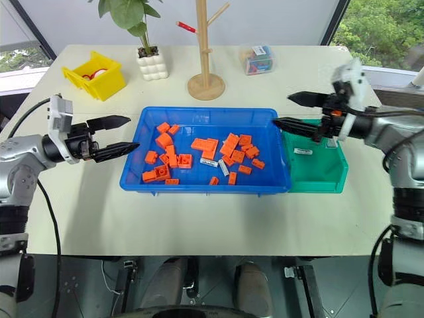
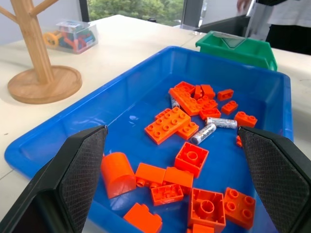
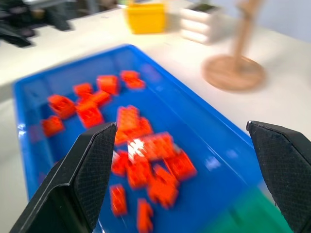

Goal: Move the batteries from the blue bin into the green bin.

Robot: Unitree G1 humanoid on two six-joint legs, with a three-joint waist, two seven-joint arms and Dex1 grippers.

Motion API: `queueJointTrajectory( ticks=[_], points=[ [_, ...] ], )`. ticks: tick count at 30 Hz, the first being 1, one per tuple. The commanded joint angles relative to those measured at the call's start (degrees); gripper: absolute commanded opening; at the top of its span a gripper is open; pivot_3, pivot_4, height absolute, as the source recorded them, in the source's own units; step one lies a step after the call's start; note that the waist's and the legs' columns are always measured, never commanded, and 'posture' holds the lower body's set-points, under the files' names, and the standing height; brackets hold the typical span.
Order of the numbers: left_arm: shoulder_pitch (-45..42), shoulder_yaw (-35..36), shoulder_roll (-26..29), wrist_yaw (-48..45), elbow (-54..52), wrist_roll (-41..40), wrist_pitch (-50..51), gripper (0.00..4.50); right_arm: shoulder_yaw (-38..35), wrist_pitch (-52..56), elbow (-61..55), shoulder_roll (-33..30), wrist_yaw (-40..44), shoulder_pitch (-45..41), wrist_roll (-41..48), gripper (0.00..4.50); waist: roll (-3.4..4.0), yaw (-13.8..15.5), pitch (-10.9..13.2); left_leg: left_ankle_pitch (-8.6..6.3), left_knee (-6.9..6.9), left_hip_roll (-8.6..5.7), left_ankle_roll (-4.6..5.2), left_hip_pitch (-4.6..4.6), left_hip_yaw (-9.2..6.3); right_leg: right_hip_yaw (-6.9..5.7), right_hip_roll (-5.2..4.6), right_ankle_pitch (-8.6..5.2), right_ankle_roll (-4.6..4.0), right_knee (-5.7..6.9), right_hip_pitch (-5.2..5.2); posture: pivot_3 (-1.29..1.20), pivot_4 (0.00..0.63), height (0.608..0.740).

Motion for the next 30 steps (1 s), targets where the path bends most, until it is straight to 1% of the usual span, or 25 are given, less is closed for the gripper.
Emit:
queueJointTrajectory(
  ticks=[1, 7, 16, 19, 23, 30],
  points=[
    [0.38, 1.62, 0.89, 0.20, -3.88, -1.31, 0.96, 4.50, 3.87, 0.25, -0.14, 2.47, 2.18, -3.26, -0.89, 4.41, 0.00, 0.12, 0.00, 0.00, 0.01, 0.00, 0.00, -0.01, -0.01, 0.00, 0.00, 0.00, 0.00, 0.00, 0.00, 0.00, 0.150, 0.739],
    [3.20, 2.39, 0.26, 1.88, -8.84, -2.49, 2.55, 4.50, 10.74, 0.19, 1.51, 9.01, 4.41, -3.40, -2.92, 4.41, -0.02, 0.35, -0.01, 0.00, 0.04, -0.03, 0.00, -0.07, -0.04, 0.00, -0.02, 0.00, 0.00, 0.00, -0.02, 0.00, 0.150, 0.739],
    [6.47, 3.63, -0.08, 4.11, -12.90, -3.86, 3.56, 4.50, 16.69, 1.52, 3.26, 15.83, 4.86, -3.96, -5.58, 4.41, -0.01, 0.11, 0.00, 0.00, 0.04, -0.03, 0.00, -0.06, -0.05, 0.00, 0.00, 0.00, 0.00, 0.07, -0.06, 0.00, 0.150, 0.739],
    [6.77, 3.64, -0.72, 5.06, -13.47, -4.04, 3.48, 4.50, 18.98, 0.74, 6.23, 18.80, 4.59, -5.26, -7.82, 4.41, -0.01, -0.02, 0.00, 0.00, 0.04, -0.02, 0.00, -0.06, -0.05, 0.00, 0.01, 0.00, 0.00, 0.09, -0.07, 0.00, 0.150, 0.739],
    [7.05, 3.54, -1.62, 6.01, -14.13, -4.08, 3.22, 4.50, 20.87, -0.19, 13.12, 21.89, 4.21, -8.17, -11.26, 4.41, -0.01, 0.03, -0.01, 0.00, 0.04, -0.04, 0.00, -0.07, -0.04, 0.00, 0.00, 0.00, 0.00, 0.13, -0.11, 0.00, 0.150, 0.739],
    [7.39, 3.76, -2.82, 7.36, -14.70, -3.86, 2.54, 4.50, 23.43, -3.25, 21.64, 24.14, 4.46, -12.02, -17.72, 4.41, -0.01, -0.15, 0.00, 0.00, 0.04, -0.04, -0.01, -0.07, -0.03, 0.01, 0.00, 0.00, 0.00, 0.19, -0.14, 0.00, 0.150, 0.739]
  ],
)
